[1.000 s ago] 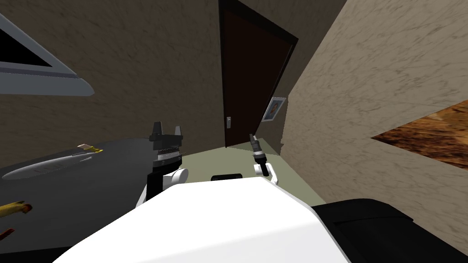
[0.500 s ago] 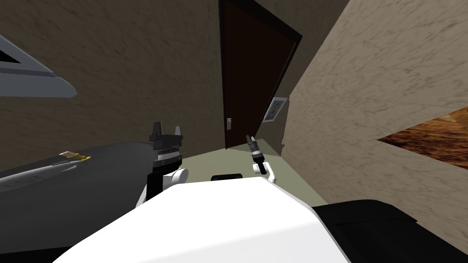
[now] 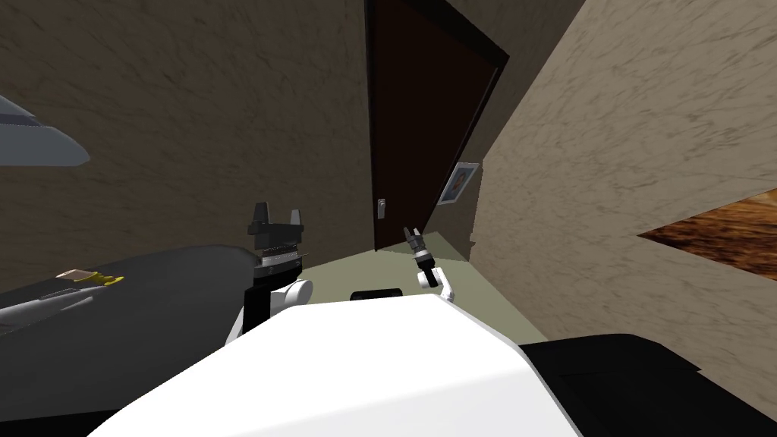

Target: Pull the door open

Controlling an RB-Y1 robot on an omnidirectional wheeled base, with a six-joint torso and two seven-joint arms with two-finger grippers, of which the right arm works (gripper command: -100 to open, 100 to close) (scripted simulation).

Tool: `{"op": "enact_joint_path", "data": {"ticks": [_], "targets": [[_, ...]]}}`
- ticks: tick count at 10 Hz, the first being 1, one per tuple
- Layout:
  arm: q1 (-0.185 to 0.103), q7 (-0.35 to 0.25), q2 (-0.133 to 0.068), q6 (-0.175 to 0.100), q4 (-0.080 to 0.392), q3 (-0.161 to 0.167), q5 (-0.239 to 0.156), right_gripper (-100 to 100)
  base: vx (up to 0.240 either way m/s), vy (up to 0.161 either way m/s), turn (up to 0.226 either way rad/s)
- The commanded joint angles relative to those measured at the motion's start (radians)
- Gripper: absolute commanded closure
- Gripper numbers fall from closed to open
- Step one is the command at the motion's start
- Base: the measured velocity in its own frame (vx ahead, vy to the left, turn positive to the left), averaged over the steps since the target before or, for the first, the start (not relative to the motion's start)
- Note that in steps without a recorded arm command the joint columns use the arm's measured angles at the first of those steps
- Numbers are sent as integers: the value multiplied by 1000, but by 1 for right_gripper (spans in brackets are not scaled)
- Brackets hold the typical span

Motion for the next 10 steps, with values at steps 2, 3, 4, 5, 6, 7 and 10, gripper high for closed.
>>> {"op": "enact_joint_path", "data": {"ticks": [2,3,4,5,6,7,10], "targets": [[-25,33,1,12,44,2,59,-100,115,48,-36],[-32,41,2,14,56,2,74,-100,116,43,-36],[-44,58,4,19,78,3,104,-100,140,59,-46],[-50,66,5,21,90,4,119,-100,158,66,-36],[-62,83,7,25,112,5,148,-100,183,49,-55],[-67,91,8,27,123,5,161,-100,138,64,-25],[-95,128,15,36,174,7,227,-100,141,72,-39]]}}
